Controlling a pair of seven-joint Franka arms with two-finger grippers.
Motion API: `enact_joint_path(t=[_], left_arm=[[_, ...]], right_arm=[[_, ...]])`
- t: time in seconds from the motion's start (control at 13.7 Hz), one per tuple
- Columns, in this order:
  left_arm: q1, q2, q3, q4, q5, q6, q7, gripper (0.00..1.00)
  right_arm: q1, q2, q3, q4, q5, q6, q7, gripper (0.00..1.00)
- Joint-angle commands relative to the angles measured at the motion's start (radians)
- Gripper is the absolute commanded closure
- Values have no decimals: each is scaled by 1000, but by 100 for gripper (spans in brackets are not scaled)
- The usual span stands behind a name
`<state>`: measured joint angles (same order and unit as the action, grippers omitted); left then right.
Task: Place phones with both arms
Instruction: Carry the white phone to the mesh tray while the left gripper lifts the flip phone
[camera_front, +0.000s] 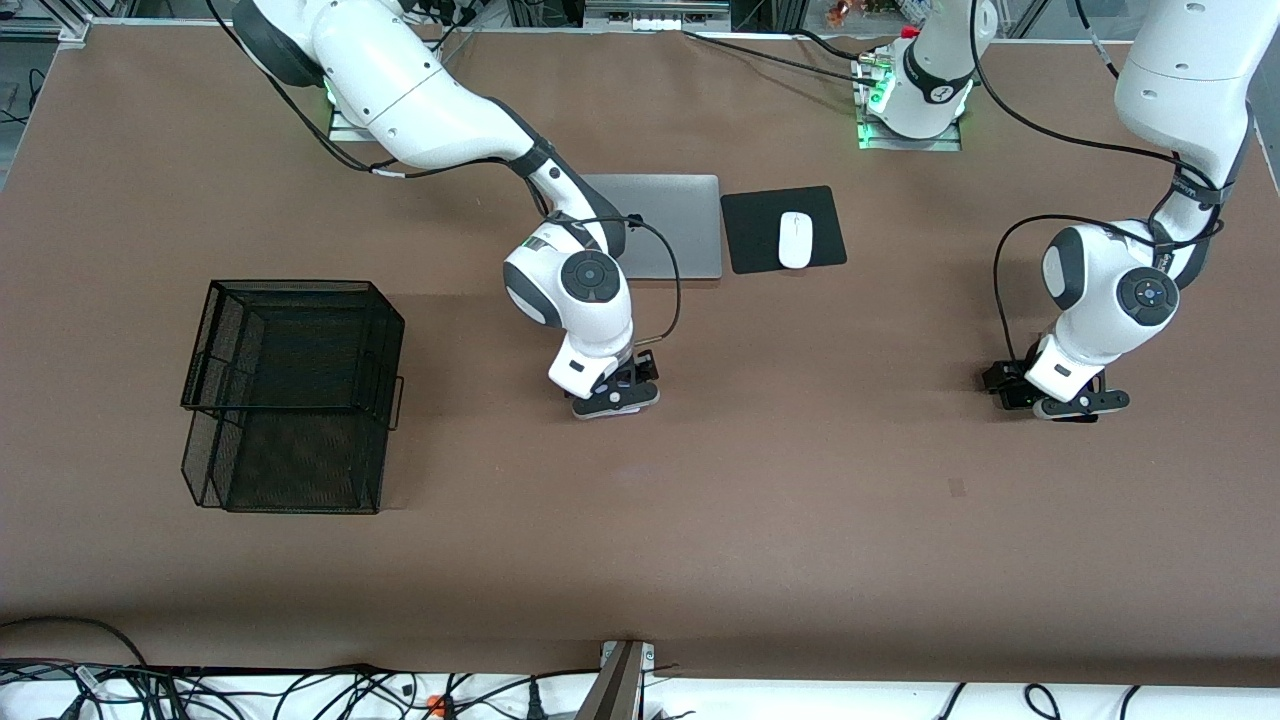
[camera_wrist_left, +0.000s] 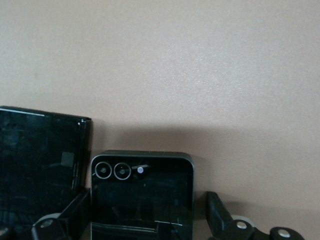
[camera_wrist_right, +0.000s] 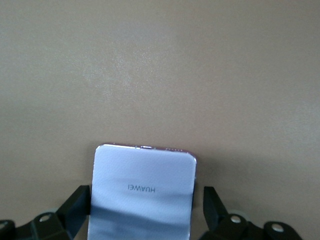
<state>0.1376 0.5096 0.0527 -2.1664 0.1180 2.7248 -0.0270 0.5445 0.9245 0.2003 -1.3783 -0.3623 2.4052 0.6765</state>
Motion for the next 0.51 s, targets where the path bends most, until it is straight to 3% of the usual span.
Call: enact_joint_path(t=[0.0,0.07,0.15,0.22,0.37,0.44], left_arm=[[48,6,-54,-3,-9,29,44,0],[100,9,-100,-3,-8,29,48,0],[159,10,-147,0,-9,29,76,0],[210,12,-183,0,-9,29,106,0],[247,23,-206,5,-9,29,127,0],[247,24,-206,7,-9,29,125,0]], right_arm=[[29,-1,-33,-10,-26,25,31,6],[32,-1,-42,-18,-32,34,32,19],[34,-1,-42,-22,-29,40,35,50],[32,-3,-42,-22,-29,40,40,69],[31,-7,-44,-22,-32,40,38,94],[29,-16,-44,-22,-27,29,32,100]])
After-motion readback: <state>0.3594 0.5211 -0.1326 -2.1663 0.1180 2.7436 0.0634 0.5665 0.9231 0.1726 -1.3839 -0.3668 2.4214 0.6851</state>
